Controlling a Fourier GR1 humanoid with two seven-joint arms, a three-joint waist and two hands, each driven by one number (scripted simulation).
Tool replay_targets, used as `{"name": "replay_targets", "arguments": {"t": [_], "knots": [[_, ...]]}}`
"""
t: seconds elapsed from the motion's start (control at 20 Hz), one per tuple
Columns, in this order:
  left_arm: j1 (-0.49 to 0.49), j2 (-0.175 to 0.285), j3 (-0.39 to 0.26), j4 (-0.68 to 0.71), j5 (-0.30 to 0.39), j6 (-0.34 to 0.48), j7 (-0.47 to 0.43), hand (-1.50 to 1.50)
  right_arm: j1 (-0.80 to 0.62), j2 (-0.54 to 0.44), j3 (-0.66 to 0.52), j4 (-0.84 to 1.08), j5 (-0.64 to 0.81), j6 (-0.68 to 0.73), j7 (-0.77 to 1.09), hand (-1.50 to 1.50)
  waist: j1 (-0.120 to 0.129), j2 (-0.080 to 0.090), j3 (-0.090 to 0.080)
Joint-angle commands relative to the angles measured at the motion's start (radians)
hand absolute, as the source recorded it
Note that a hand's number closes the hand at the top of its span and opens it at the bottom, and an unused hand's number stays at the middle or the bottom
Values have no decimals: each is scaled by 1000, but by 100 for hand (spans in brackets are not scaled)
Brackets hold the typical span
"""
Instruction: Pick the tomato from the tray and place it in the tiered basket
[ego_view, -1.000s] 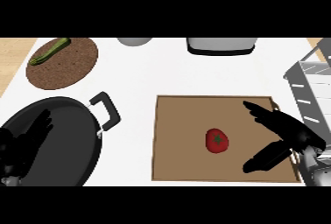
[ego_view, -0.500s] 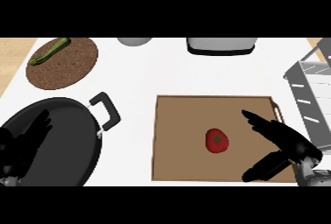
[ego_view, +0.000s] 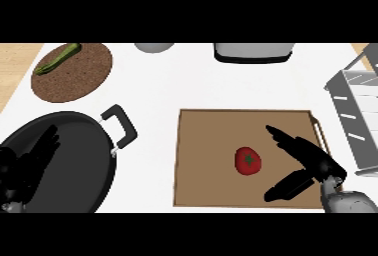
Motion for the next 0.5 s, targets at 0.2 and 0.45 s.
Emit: {"name": "replay_targets", "arguments": {"t": [0.2, 0.45], "knots": [[11, -48, 9, -34, -53, 10, 29, 0, -79, 97, 14, 73, 86, -45, 3, -150, 1, 3, -6], [30, -49, 50, -5, -40, -51, -29, 0, -47, 119, 4, 74, 98, -37, -7, -150, 0, 2, -6]]}}
